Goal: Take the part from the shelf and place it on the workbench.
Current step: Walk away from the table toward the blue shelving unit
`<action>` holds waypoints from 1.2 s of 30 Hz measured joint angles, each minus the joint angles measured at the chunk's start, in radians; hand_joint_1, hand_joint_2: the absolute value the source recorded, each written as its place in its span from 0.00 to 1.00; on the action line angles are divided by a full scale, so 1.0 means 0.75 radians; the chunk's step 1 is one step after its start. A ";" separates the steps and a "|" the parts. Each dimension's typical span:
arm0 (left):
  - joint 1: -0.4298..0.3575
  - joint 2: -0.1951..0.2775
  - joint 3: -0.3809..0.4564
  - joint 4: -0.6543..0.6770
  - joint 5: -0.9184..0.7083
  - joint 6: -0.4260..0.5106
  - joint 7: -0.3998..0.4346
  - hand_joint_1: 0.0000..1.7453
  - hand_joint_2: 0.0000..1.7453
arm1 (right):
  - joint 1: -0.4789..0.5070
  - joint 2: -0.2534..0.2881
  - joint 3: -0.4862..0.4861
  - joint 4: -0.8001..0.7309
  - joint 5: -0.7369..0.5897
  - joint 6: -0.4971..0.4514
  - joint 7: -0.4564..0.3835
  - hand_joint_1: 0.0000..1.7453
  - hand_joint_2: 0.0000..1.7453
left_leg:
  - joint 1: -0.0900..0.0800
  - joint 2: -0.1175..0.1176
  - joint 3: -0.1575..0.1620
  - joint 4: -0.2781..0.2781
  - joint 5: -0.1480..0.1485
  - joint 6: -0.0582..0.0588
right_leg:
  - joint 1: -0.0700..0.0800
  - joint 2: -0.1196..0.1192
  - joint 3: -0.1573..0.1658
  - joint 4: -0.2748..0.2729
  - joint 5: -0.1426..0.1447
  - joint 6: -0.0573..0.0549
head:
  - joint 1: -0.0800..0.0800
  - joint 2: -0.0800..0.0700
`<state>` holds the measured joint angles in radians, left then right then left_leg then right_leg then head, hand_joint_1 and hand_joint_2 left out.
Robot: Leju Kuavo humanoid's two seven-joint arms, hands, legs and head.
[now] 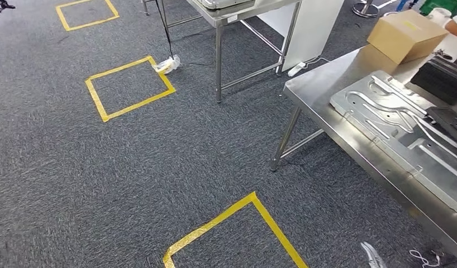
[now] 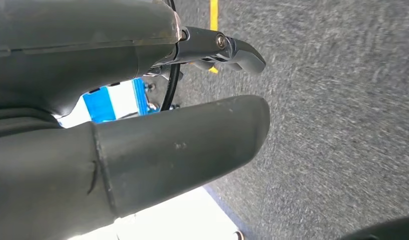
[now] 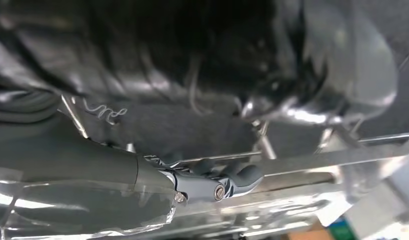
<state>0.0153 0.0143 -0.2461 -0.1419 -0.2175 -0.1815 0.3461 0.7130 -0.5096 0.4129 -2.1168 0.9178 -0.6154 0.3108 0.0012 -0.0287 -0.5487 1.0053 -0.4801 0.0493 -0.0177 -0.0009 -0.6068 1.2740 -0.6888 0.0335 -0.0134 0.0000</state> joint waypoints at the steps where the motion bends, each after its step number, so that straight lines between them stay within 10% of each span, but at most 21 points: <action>1: 0.002 -0.001 0.000 0.000 -0.003 0.000 0.002 0.00 0.00 | 0.015 0.093 -0.123 0.075 0.040 0.091 -0.123 0.00 0.00 | -0.003 -0.017 0.001 0.000 0.000 0.002 | 0.002 0.002 -0.017 0.017 0.017 -0.005 | 0.000 0.000; 5: 0.007 -0.010 0.000 0.000 -0.016 -0.002 0.007 0.00 0.00 | -0.126 0.552 -0.848 0.447 0.384 0.622 -0.636 0.00 0.00 | -0.012 -0.085 0.005 0.004 0.000 0.000 | 0.011 0.064 0.082 -0.274 0.211 -0.040 | -0.003 0.000; 9: 0.010 -0.013 -0.001 0.000 -0.018 -0.006 0.011 0.00 0.00 | -0.408 0.833 -1.566 0.848 0.622 0.915 -0.614 0.00 0.00 | -0.003 -0.140 -0.012 0.004 0.010 -0.026 | 0.017 0.050 0.111 -0.363 0.245 -0.057 | -0.007 0.000; 14: 0.013 -0.010 -0.001 0.000 -0.018 -0.018 0.000 0.00 0.00 | -0.660 1.039 -2.152 1.263 0.764 1.021 -0.474 0.00 0.00 | -0.002 0.006 -0.133 0.266 -0.135 -0.053 | 0.016 -0.029 0.145 -0.410 0.263 -0.077 | -0.009 0.000; 16: 0.013 -0.010 -0.001 0.000 -0.017 -0.019 -0.001 0.00 0.00 | -0.719 1.087 -2.273 1.362 0.770 1.021 -0.467 0.00 0.00 | 0.003 0.024 -0.177 0.356 -0.157 -0.069 | 0.015 -0.055 0.137 -0.401 0.259 -0.080 | -0.009 0.000; 21: -0.001 -0.001 -0.001 0.000 -0.017 -0.019 -0.001 0.00 0.00 | -0.802 1.138 -2.452 1.484 0.782 1.020 -0.466 0.00 0.00 | 0.002 0.105 0.019 0.007 -0.015 -0.064 | 0.014 -0.110 0.139 -0.376 0.239 -0.058 | -0.009 0.000; 24: 0.000 0.003 -0.001 0.000 -0.017 -0.019 -0.001 0.00 0.00 | -0.830 1.150 -2.499 1.517 0.783 1.020 -0.466 0.00 0.00 | -0.004 0.086 0.025 -0.019 -0.008 -0.038 | 0.014 -0.136 0.149 -0.376 0.233 -0.035 | -0.008 0.000; 27: -0.002 0.005 -0.001 0.000 -0.017 -0.020 -0.001 0.00 0.00 | -0.845 1.156 -2.524 1.538 0.783 1.019 -0.467 0.00 0.00 | 0.004 0.052 0.028 -0.037 0.013 -0.010 | 0.008 -0.064 0.118 -0.290 0.163 -0.017 | -0.007 0.000; 31: -0.002 0.006 -0.001 0.000 -0.016 -0.020 -0.001 0.00 0.00 | -0.849 1.157 -2.558 1.561 0.743 1.059 -0.433 0.00 0.00 | -0.002 -0.004 0.014 -0.032 0.021 0.001 | 0.006 -0.003 -0.025 0.009 0.033 -0.015 | -0.007 0.000; 36: -0.002 0.005 0.001 0.000 0.003 -0.010 0.008 0.00 0.00 | -0.872 1.161 -2.592 1.672 0.296 1.127 -0.275 0.00 0.00 | -0.003 -0.092 0.004 -0.004 0.015 -0.016 | 0.003 0.076 0.112 -0.308 0.219 -0.029 | -0.007 0.000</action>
<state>0.0138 0.0177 -0.2457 -0.1419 -0.2150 -0.1892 0.3518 0.0590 0.3612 -1.5313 -0.8631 1.1400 0.2295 0.1049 -0.0013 -0.0975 -0.5459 1.0023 -0.4692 0.0374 -0.0155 0.0559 -0.5231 1.0434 -0.5246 0.0118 -0.0187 0.0000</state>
